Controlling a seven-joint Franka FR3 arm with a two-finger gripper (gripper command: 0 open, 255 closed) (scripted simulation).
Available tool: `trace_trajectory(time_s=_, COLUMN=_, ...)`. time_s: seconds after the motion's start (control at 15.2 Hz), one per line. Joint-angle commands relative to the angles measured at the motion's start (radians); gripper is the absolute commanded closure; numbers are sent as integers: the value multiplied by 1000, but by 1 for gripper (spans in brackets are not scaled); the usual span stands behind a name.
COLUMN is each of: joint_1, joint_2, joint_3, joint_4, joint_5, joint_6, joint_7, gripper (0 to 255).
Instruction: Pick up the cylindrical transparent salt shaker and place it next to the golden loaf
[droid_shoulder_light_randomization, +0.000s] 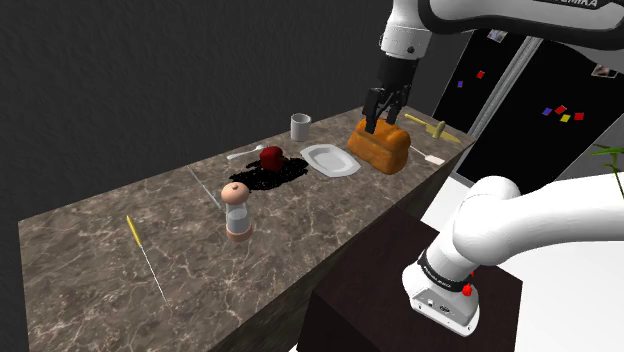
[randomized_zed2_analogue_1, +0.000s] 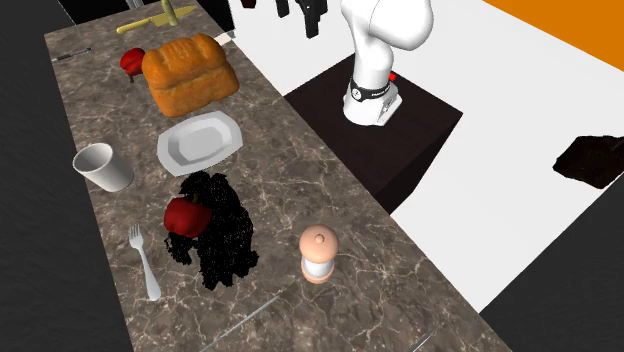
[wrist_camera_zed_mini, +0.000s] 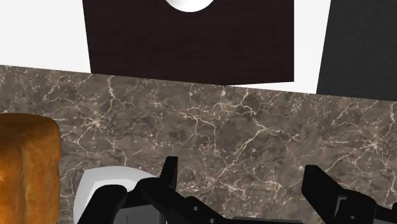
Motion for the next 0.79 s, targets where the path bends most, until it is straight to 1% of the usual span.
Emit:
trace_trajectory(time_s=0.0, joint_1=0, joint_2=0, joint_3=0, joint_4=0, joint_5=0, joint_6=0, joint_7=0, gripper=0)
trace_trajectory(time_s=0.4, joint_1=31, joint_2=111, joint_3=110, joint_4=-11, joint_5=61, joint_6=156, joint_7=120, gripper=0)
trace_trajectory(time_s=0.73, joint_1=49, joint_2=238, joint_3=199, joint_4=19, joint_5=86, joint_6=282, joint_7=220, gripper=0)
